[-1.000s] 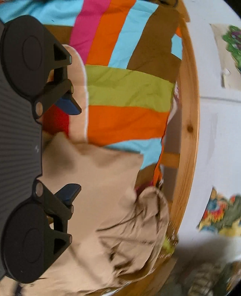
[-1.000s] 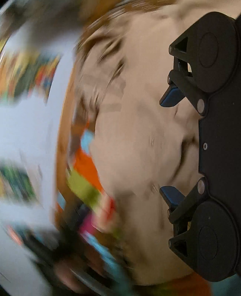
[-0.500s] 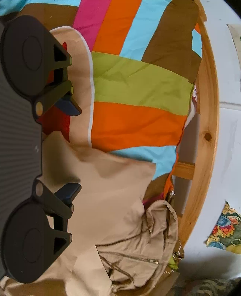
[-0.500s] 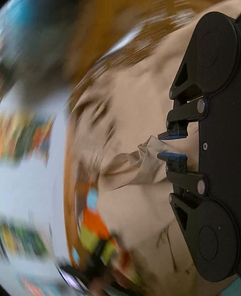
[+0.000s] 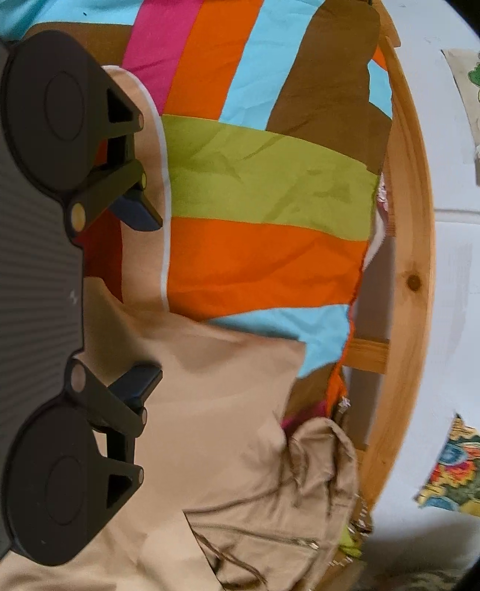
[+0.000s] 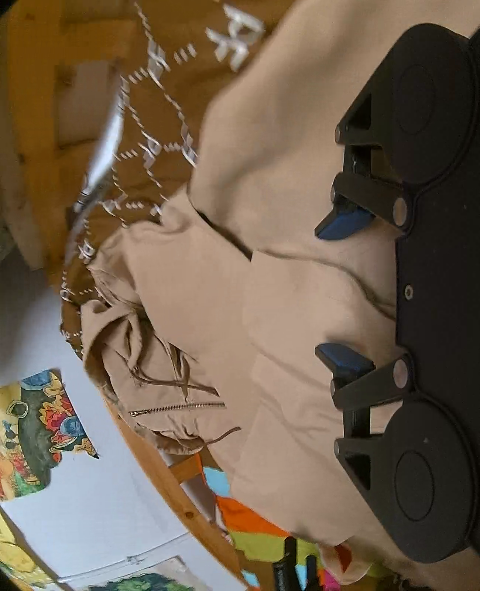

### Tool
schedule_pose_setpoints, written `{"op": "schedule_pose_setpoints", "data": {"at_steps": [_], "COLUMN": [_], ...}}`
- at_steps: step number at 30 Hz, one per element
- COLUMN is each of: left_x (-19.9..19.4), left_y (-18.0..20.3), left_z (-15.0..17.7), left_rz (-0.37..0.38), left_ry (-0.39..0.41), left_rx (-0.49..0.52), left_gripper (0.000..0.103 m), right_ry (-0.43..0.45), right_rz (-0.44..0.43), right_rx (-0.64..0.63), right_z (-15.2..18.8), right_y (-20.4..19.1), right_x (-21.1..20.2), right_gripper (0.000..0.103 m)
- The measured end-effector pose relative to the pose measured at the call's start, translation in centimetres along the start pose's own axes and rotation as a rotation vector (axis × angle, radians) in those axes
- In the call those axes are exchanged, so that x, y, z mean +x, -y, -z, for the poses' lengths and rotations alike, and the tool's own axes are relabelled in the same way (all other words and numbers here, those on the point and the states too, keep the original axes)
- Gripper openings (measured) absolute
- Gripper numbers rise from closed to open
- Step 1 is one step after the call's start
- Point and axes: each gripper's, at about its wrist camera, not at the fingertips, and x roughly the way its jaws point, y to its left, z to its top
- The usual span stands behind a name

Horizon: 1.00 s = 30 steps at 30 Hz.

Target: Fold large clothes

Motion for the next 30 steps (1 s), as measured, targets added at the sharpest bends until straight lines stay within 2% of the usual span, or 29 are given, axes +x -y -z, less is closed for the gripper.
{"op": "schedule_pose_setpoints", "data": {"at_steps": [1, 2, 3, 5, 7, 9, 11, 12, 13, 15, 17, 19, 21, 22, 25, 27, 30], "left_x": [0.3, 0.5, 0.9, 1.4, 1.9, 2.4, 2.4, 2.1, 1.6, 0.0, -0.8, -0.1, 1.5, 1.9, 2.0, 1.8, 0.8], "left_y": [0.3, 0.4, 0.6, 0.9, 1.4, 2.1, 2.5, 2.7, 2.7, 2.6, 2.6, 2.9, 3.5, 3.8, 4.4, 4.4, 3.8], "left_z": [0.2, 0.4, 0.7, 1.3, 1.9, 2.5, 2.7, 2.8, 2.8, 3.1, 3.2, 3.2, 3.6, 4.1, 4.9, 4.9, 4.6], "left_rz": [-0.024, -0.043, -0.061, -0.066, -0.065, -0.094, -0.119, -0.123, -0.122, -0.112, -0.108, -0.153, -0.230, -0.235, -0.272, -0.270, -0.226], "left_ry": [-0.007, -0.012, -0.021, -0.047, -0.059, -0.066, -0.058, -0.047, -0.019, 0.070, 0.110, 0.059, -0.021, -0.020, 0.019, 0.019, -0.002], "left_rx": [0.009, 0.013, 0.012, 0.003, 0.000, 0.028, 0.054, 0.055, 0.050, 0.030, 0.020, 0.044, 0.103, 0.126, 0.159, 0.146, 0.099], "left_gripper": [0.083, 0.083, 0.083, 0.084, 0.085, 0.086, 0.087, 0.086, 0.085, 0.085, 0.086, 0.086, 0.087, 0.087, 0.091, 0.090, 0.091], "right_ry": [0.001, 0.009, 0.027, 0.116, 0.214, 0.260, 0.230, 0.169, 0.109, 0.085, 0.118, 0.181, 0.215, 0.217, 0.152, 0.048, 0.038], "right_rz": [-0.009, 0.002, -0.001, -0.002, 0.053, 0.092, 0.135, 0.136, 0.126, 0.113, 0.140, 0.160, 0.154, 0.139, 0.104, 0.140, 0.143], "right_rx": [-0.011, -0.030, -0.045, -0.073, -0.150, -0.149, -0.155, -0.155, -0.139, -0.103, -0.148, -0.210, -0.290, -0.328, -0.397, -0.448, -0.449], "right_z": [0.0, 0.0, 0.0, -0.4, -1.3, -2.2, -2.3, -2.2, -2.0, -1.5, -1.6, -1.6, -1.4, -1.1, -0.4, 0.3, 0.8], "right_y": [0.0, -0.1, -0.2, -0.3, -0.9, -0.4, 0.6, 1.1, 1.6, 2.2, 1.4, 0.3, -0.8, -1.3, -2.4, -2.7, -2.3], "right_x": [0.4, 0.7, 0.5, -0.8, -2.0, -2.6, -1.8, -0.8, 0.0, 0.4, -0.2, -1.5, -1.9, -1.9, -0.9, 0.8, 1.3], "right_gripper": [0.027, 0.009, 0.000, 0.000, 0.000, 0.000, 0.000, 0.000, 0.000, 0.002, 0.016, 0.029, 0.034, 0.034, 0.038, 0.040, 0.040]}}
